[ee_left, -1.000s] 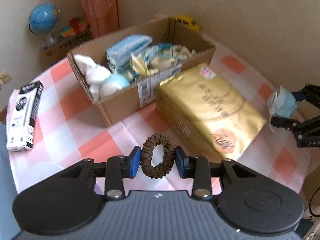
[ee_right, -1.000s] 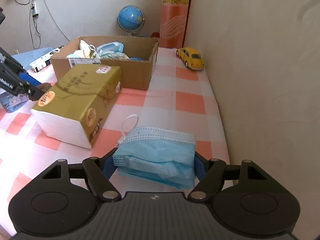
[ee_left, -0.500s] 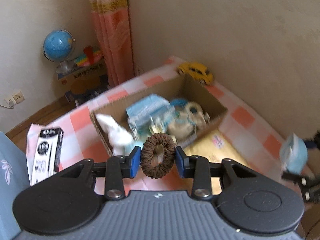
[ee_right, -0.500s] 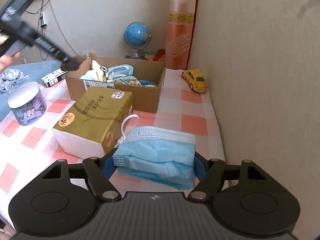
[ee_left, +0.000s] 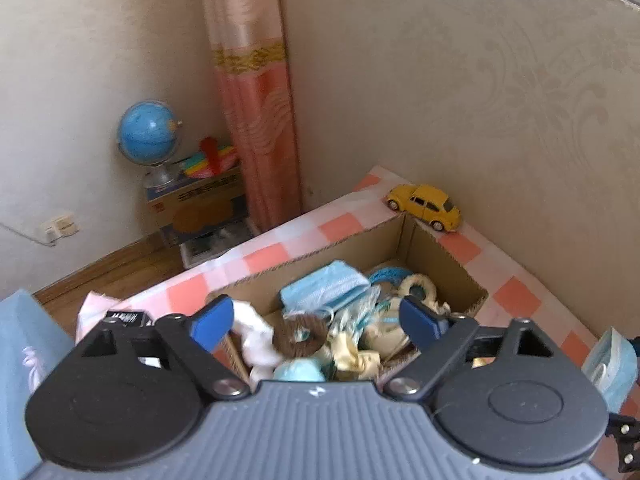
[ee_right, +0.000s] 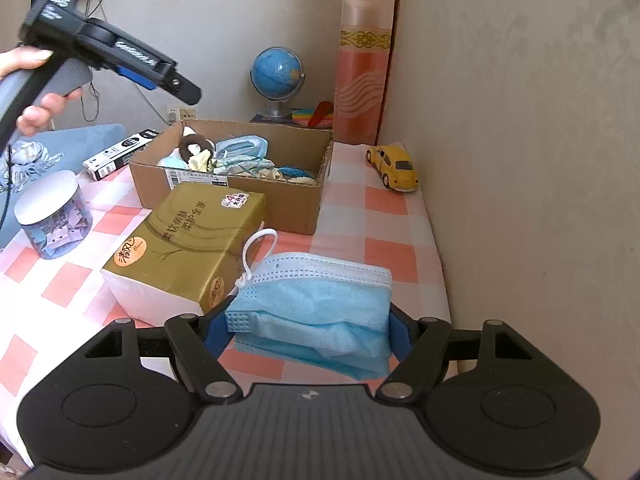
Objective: Organize soft objects
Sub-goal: 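Carry the scrunchie into the box and open the left tool while the right tool holds the mask, then carry the blue mask into the box and open the right tool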
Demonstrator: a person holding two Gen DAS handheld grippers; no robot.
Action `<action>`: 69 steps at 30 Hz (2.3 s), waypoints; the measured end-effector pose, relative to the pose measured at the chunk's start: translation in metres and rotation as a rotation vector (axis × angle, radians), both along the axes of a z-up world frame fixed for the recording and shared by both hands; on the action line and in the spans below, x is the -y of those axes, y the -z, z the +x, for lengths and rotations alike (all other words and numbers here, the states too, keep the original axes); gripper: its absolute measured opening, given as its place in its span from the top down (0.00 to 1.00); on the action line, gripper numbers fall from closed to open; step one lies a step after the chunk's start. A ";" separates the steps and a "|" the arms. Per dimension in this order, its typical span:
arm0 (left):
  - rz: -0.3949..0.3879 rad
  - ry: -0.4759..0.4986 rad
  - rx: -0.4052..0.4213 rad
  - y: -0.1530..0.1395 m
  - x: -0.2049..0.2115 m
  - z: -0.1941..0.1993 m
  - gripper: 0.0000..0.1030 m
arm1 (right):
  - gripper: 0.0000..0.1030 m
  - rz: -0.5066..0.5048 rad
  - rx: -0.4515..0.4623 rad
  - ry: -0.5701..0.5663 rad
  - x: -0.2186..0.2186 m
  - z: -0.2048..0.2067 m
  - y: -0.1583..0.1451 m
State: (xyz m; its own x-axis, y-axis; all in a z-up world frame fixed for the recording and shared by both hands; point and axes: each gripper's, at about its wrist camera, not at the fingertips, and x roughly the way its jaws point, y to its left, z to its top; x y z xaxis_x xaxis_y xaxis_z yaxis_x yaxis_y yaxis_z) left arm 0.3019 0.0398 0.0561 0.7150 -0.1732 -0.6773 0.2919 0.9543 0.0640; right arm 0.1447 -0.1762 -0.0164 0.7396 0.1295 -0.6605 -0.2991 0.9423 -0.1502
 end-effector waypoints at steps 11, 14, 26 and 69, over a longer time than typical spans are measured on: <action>-0.085 -0.058 -0.013 0.000 -0.010 -0.085 0.05 | 0.24 0.064 0.002 -0.026 -0.008 0.026 -0.019; -0.112 -0.110 -0.017 0.005 -0.014 -0.104 0.05 | 0.24 0.091 0.002 -0.032 -0.013 0.045 -0.028; -0.074 -0.172 0.023 0.019 -0.007 -0.133 0.05 | 0.23 -0.098 0.012 -0.237 -0.078 0.144 -0.038; -0.045 -0.297 0.020 0.010 -0.001 -0.133 0.04 | 0.00 -0.055 -0.129 0.279 -0.077 0.026 -0.038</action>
